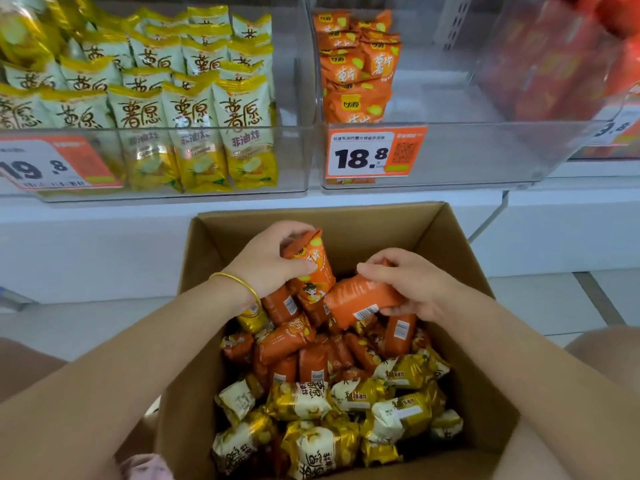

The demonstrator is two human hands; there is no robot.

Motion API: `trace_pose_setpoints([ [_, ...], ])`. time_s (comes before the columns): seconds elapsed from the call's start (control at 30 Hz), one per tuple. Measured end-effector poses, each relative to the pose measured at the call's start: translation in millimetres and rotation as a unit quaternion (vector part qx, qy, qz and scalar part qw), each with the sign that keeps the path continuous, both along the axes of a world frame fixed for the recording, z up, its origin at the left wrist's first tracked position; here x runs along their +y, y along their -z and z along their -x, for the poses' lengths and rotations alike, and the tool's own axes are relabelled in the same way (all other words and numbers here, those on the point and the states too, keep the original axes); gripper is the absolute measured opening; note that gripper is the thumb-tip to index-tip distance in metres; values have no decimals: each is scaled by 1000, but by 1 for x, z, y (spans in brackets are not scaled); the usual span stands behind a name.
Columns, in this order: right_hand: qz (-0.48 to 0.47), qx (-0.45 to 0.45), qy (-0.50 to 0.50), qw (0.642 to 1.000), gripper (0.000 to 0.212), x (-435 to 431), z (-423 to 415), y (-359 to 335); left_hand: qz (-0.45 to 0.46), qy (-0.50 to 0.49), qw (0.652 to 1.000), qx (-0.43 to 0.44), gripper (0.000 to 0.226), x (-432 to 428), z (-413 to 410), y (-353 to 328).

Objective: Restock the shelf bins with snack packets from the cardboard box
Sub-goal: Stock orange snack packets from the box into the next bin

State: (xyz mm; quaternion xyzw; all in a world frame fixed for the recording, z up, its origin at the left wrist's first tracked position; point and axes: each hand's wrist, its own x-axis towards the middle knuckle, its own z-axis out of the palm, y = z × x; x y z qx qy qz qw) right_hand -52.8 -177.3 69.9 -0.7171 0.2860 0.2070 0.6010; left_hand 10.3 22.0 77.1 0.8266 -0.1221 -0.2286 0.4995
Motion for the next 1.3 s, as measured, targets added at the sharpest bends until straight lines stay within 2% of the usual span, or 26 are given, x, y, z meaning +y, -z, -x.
trace_pose_setpoints([
  [0.13,-66,17,-25,997,28,3,-3,3,-25,-11,999,-25,57,-5,-7,-1],
  [0.27,-41,-3,-9,999,25,6,-1,1,-19,-28,999,-32,48,-6,-11,-5],
  [0.3,18,-24,-11,999,23,6,-1,0,-13,-30,999,-28,46,-6,-11,-5],
  [0.33,119,-54,-34,991,24,6,-1,0,-4,-34,999,-23,45,-6,-11,-6],
  [0.37,227,-90,-61,968,27,3,-2,1,6,-41,999,-17,45,-7,-10,-6],
  [0.4,295,-125,-71,945,28,2,-3,0,15,-47,999,-11,46,-7,-9,-7],
  [0.43,310,-149,-67,937,27,0,-4,-1,22,-49,999,-7,46,-7,-8,-8],
  [0.5,218,-149,-33,964,23,0,-5,-5,28,-36,999,-8,47,-8,-5,-8],
  [0.6,21,-62,19,998,27,2,-3,-10,19,-6,1000,-21,47,-10,1,-3],
  [0.7,-111,2,14,994,41,2,-3,-15,5,-4,1000,-23,46,-10,1,1],
  [0.77,-167,16,-35,985,55,-1,-2,-18,-6,-14,1000,-22,46,-8,-1,2],
  [0.9,-176,-24,-142,974,50,-1,2,-24,-20,-21,1000,-8,46,-4,-4,2],
  [1.03,-136,-23,-119,983,60,5,0,-23,-19,6,1000,21,46,-7,0,3],
  [1.13,-101,11,-91,991,77,8,-1,-20,-30,29,999,6,42,-12,6,4],
  [1.2,-150,27,-76,985,83,8,0,-21,-35,26,999,-5,39,-12,7,4],
  [1.3,-240,5,-92,966,62,6,4,-27,-31,7,999,-7,37,-11,5,3],
])
